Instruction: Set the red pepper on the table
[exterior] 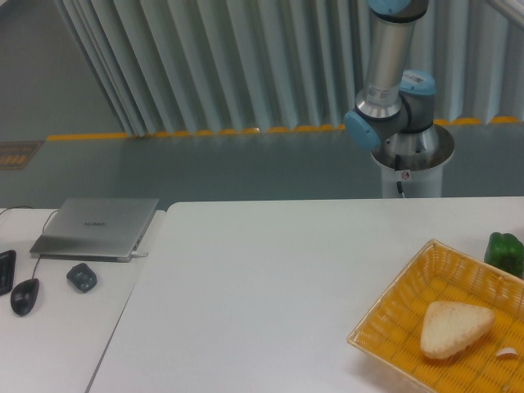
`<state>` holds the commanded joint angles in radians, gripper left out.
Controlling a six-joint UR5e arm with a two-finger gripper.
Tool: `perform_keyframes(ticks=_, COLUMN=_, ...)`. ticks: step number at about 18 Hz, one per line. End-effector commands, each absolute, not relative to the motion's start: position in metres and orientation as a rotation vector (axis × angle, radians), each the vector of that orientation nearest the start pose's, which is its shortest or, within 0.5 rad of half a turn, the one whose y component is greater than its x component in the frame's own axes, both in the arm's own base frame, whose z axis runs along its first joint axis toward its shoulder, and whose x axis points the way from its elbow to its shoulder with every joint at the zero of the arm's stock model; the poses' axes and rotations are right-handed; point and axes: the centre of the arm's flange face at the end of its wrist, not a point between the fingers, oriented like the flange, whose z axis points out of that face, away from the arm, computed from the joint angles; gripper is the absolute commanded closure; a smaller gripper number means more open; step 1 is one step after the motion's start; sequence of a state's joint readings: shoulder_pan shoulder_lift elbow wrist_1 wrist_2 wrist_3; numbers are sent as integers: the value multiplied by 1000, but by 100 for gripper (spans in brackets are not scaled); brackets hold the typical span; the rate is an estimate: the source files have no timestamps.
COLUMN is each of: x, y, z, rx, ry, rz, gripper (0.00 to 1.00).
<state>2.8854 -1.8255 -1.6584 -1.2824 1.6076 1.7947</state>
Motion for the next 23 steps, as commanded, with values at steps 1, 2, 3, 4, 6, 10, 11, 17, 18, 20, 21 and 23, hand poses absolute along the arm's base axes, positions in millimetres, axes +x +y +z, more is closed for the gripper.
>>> perform_keyframes(ticks=1, x=-520, y=276, z=348, rx=-3084, ry=771, rz=-53, gripper=0)
perform_keyframes(ticks=2, x=-522, y=283, z=363, rx=-3084, ry=788, rz=-13, gripper=0)
perform_keyframes(ticks=3, x=-522, y=290, z=375, rx=-3084, ry=805, rz=2, gripper=0)
perform_keyframes(ticks=4, x=-521, y=294, z=381, rx=-3083, ry=810, rz=-12, gripper=0)
perform_keyframes(ticks=6, x=-520, y=300, z=386, rx=-3071, ry=832, rz=-5, gripper=0)
perform_keyframes(ticks=10, x=-487, y=346, z=408, rx=-2981, ry=962, rz=78, gripper=0)
perform_keyframes(ticks=11, x=-483, y=353, z=422, rx=-2950, ry=996, rz=131, gripper=0)
perform_keyframes(ticks=17, x=-475, y=377, z=420, rx=-2763, ry=1448, rz=126, gripper=0)
perform_keyframes(ticks=18, x=-470, y=383, z=417, rx=-2756, ry=1466, rz=116, gripper=0)
perform_keyframes(ticks=20, x=-468, y=387, z=407, rx=-2757, ry=1467, rz=89, gripper=0)
perform_keyframes(ticks=21, x=-467, y=388, z=402, rx=-2756, ry=1469, rz=75, gripper=0)
perform_keyframes(ticks=23, x=-467, y=387, z=395, rx=-2760, ry=1465, rz=58, gripper=0)
